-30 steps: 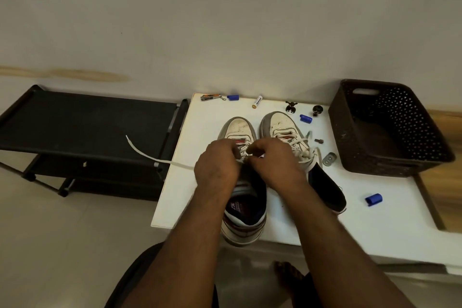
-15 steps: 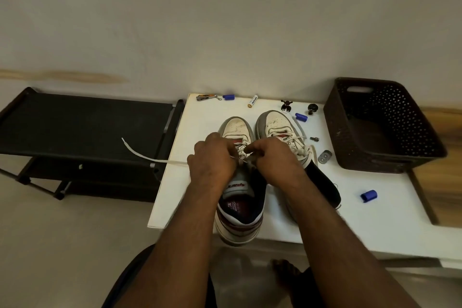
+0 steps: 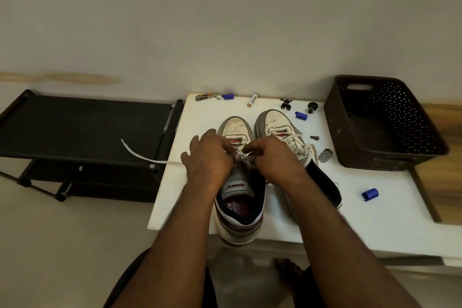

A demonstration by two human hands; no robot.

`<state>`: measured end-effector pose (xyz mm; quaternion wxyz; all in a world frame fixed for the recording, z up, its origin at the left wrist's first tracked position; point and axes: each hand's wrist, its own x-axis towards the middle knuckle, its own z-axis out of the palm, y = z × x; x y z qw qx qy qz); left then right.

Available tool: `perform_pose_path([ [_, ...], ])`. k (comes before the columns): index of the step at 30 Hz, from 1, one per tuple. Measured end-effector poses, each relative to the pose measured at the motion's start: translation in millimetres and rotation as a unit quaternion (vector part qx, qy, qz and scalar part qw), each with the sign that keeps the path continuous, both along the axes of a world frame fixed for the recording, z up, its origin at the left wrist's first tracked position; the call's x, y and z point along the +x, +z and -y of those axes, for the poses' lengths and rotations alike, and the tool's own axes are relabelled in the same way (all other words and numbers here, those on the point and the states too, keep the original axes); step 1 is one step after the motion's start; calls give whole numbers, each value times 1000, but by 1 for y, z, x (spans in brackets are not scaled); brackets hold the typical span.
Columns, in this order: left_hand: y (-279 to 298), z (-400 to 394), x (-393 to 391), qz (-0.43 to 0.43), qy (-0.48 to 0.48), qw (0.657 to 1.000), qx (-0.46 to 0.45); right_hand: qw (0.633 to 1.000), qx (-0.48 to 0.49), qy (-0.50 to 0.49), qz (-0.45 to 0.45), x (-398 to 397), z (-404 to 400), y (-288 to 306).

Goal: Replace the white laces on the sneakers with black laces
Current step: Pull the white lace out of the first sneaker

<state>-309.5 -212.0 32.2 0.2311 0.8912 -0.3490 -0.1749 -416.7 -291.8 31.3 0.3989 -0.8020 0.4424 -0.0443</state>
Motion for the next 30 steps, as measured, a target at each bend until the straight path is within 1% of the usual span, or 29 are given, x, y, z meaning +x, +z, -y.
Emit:
perform_pose_path([
  [1,-1,0,2,-21,39,995,-87,1000,6,-3,2,0,0,0],
  [2,-1,-1,4,-67,97,977,-179,1000,11,-5,4,-1,0,1],
  [3,1,-1,8,-121,166,942,-267,1000,12,-5,5,-1,0,1],
  [4,4,-2,14,-147,233,900,-336,1000,10,-4,6,-2,0,1],
  [5,4,-5,21,-145,282,873,-371,1000,6,-1,6,-2,0,1],
  [6,6,-7,24,-132,294,869,-376,1000,2,1,5,-2,0,1],
  [7,6,-8,25,-107,258,894,-351,1000,0,2,5,-1,0,0],
  [8,4,-8,24,-71,176,938,-289,1000,0,3,4,-1,0,0],
  [9,3,-8,19,-38,76,978,-189,1000,2,2,3,-1,1,0],
  [10,3,-7,13,-15,-8,997,-82,1000,3,1,2,-1,1,-1],
  [11,3,-6,7,-7,-61,998,4,1000,2,0,1,0,1,-1],
  [12,3,-5,4,-11,-80,995,58,1000,2,0,0,0,1,-1],
  [13,3,-3,2,-18,-74,994,80,1000,2,2,-1,-1,1,-1],
  [15,2,-1,1,-4,-55,996,70,1000,4,5,0,-1,1,-1],
  [16,2,1,1,10,-49,998,49,1000,5,6,0,-2,1,0],
  [17,2,1,1,11,-32,999,10,1000,5,5,0,-2,1,0],
  [18,2,0,4,-9,9,998,-63,1000,6,3,0,-2,1,1],
  [19,4,-2,7,-48,68,984,-155,1000,7,2,0,-2,1,1],
  [20,6,-4,12,-94,142,951,-260,1000,6,2,0,-2,1,1],
  [21,10,-6,18,-121,222,901,-353,1000,1,3,-1,-2,1,1],
  [22,14,-9,26,-143,300,845,-419,1000,-6,5,-3,-2,1,0],
  [24,17,-16,38,-196,423,725,-506,1000,-14,11,-5,-3,1,1],
  [25,16,-18,44,-216,461,685,-522,1000,-13,12,-5,-4,1,1],
  [26,15,-20,48,-227,482,674,-512,1000,-12,11,-6,-4,0,2],
  [27,14,-20,49,-224,483,705,-469,1000,-12,10,-6,-4,-1,3],
  [28,14,-20,49,-195,451,785,-378,1000,-16,12,-9,-4,-1,3],
  [29,13,-19,45,-143,375,880,-254,1000,-23,15,-11,-4,-2,3],
  [30,12,-16,39,-72,274,949,-140,999,-27,19,-14,-4,-2,3],
])
